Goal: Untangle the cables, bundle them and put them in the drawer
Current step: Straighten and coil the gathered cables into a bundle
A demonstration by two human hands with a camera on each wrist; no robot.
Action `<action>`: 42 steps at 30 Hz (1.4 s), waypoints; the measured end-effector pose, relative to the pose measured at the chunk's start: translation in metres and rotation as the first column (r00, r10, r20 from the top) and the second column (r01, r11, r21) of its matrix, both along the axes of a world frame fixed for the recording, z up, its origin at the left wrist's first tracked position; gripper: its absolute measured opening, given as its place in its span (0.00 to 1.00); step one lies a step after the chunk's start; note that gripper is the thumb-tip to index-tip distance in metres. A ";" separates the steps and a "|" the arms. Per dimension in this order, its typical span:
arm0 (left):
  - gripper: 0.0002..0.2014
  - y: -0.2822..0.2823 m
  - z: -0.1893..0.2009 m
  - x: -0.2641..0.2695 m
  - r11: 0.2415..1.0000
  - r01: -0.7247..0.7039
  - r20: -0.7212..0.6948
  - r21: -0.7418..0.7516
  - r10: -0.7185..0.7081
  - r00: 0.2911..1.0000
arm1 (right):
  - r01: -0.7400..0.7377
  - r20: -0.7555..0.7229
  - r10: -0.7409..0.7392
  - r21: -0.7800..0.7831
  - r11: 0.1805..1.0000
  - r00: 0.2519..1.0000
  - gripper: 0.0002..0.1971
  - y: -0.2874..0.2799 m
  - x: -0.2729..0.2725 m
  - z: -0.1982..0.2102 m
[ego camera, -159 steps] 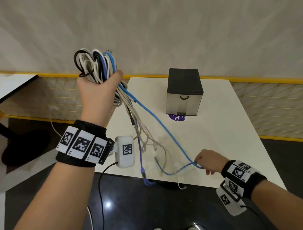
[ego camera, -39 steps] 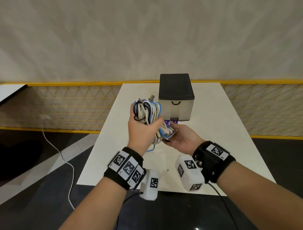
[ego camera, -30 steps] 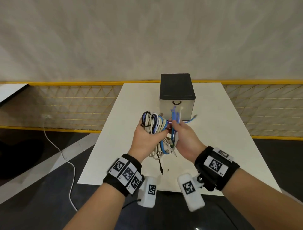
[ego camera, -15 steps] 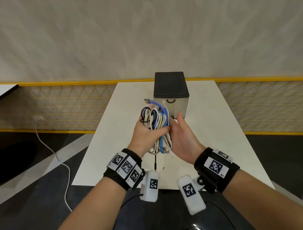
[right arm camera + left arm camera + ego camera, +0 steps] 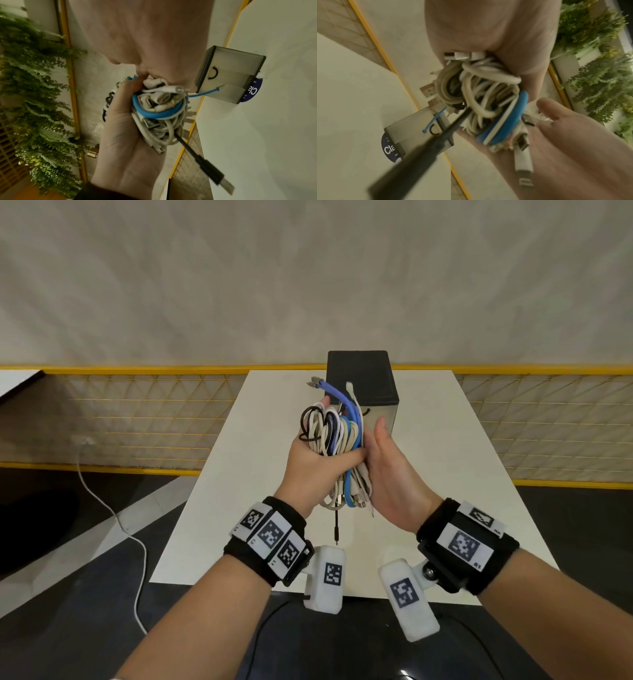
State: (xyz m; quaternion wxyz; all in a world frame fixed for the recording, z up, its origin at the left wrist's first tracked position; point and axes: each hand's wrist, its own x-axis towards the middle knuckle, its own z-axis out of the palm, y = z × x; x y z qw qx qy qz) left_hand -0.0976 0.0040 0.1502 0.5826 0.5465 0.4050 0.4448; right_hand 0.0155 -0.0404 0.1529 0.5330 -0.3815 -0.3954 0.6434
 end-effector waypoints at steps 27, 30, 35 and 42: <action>0.29 0.008 -0.023 -0.013 0.987 -0.072 -0.078 0.141 0.083 0.993 | 0.077 0.265 -0.068 -0.027 0.997 0.962 0.17 0.031 0.015 -0.015; 0.30 0.011 -0.032 -0.014 0.985 -0.121 -0.064 0.121 0.129 0.990 | 0.072 0.122 -0.059 -0.101 0.992 0.991 0.22 0.024 0.011 -0.015; 0.48 0.010 -0.036 -0.015 0.994 -0.089 -0.013 0.062 0.090 0.996 | 0.049 0.160 -0.032 -0.101 0.994 0.987 0.24 0.020 0.002 -0.019; 0.64 0.012 -0.028 -0.016 0.996 -0.086 0.049 0.016 0.085 0.995 | -0.042 0.149 0.056 -0.095 0.995 0.987 0.23 0.012 -0.002 -0.012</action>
